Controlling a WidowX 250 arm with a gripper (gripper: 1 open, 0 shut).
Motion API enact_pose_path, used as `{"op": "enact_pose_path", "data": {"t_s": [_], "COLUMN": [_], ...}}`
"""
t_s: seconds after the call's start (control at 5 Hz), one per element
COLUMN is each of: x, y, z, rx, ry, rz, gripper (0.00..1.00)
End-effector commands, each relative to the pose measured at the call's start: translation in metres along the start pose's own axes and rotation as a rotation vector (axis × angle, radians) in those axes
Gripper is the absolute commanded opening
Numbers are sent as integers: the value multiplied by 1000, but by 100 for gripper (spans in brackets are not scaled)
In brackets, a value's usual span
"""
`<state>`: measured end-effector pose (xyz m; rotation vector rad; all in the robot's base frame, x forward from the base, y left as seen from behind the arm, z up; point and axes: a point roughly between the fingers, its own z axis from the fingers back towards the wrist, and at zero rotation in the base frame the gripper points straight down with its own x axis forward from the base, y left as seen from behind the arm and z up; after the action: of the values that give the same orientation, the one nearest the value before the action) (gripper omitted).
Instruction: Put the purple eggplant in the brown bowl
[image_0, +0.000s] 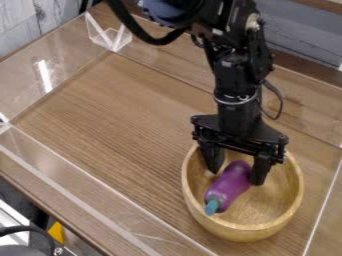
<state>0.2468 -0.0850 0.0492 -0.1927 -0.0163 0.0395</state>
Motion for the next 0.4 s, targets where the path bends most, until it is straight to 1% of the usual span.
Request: {"op": "enact_pose_path", "data": {"t_s": [0.0, 0.2], "x": [7, 10], "y": [-6, -11], "z": [10, 13], "rx": [7, 18], "ry": [-26, -23], "rz": [-39, -71], "gripper": [100, 100]}}
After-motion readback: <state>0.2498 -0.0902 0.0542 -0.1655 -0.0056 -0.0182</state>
